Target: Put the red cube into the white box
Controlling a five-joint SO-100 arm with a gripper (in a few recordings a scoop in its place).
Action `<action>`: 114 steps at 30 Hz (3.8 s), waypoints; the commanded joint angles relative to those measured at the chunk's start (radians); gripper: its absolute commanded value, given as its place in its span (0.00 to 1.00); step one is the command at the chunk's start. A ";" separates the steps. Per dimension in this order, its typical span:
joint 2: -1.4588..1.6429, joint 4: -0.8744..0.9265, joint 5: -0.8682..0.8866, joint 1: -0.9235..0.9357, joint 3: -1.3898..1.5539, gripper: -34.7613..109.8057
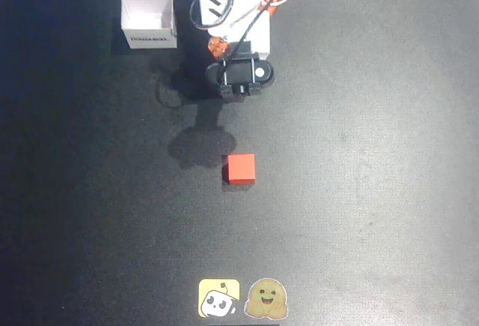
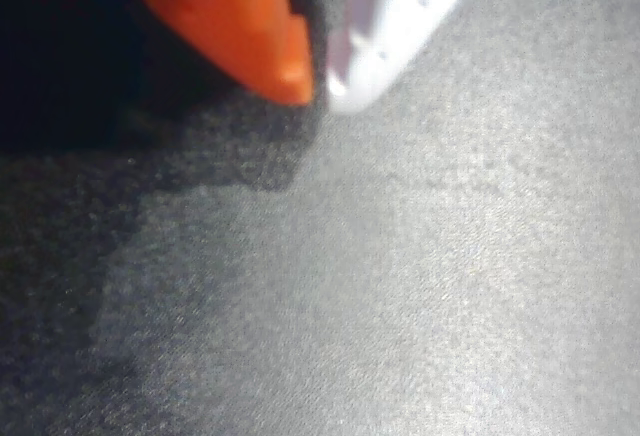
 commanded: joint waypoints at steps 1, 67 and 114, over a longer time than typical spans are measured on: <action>0.005 0.005 0.008 0.008 -0.003 0.24; -1.112 -0.265 -0.021 -0.061 -0.750 0.40; -1.577 -0.422 0.152 -0.058 -0.991 0.24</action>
